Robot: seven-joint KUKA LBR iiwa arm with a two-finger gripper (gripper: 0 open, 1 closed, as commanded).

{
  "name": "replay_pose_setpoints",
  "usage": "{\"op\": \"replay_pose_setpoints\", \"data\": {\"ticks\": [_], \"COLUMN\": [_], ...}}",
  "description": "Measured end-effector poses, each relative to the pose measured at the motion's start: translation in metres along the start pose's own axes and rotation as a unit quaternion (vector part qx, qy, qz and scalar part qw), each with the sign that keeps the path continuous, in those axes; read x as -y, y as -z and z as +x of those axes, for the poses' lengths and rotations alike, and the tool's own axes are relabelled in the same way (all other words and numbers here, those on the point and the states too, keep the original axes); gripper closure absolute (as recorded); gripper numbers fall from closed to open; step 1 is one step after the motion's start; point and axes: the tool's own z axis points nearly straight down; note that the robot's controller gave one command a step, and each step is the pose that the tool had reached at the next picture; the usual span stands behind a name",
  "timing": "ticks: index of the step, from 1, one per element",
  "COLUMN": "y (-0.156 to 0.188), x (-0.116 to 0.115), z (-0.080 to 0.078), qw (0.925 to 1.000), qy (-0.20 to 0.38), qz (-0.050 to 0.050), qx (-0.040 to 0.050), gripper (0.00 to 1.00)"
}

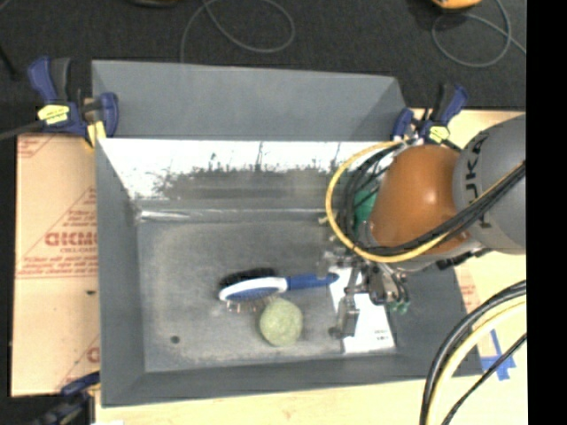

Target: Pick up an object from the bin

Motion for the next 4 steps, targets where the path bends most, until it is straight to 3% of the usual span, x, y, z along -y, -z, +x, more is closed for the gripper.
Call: {"op": "replay_pose_setpoints", "data": {"ticks": [2, 3, 4], "y": [0.001, -0.006, -0.005], "x": [-0.007, -0.038, -0.059], "z": [-0.006, 0.018, 0.027], "qw": [1.0000, 0.9996, 0.9939], "qy": [-0.006, -0.027, -0.110], "qz": [0.000, -0.001, -0.001], "qx": [0.0051, 0.0042, 0.0033], "gripper": [0.00, 0.00, 0.00]}}
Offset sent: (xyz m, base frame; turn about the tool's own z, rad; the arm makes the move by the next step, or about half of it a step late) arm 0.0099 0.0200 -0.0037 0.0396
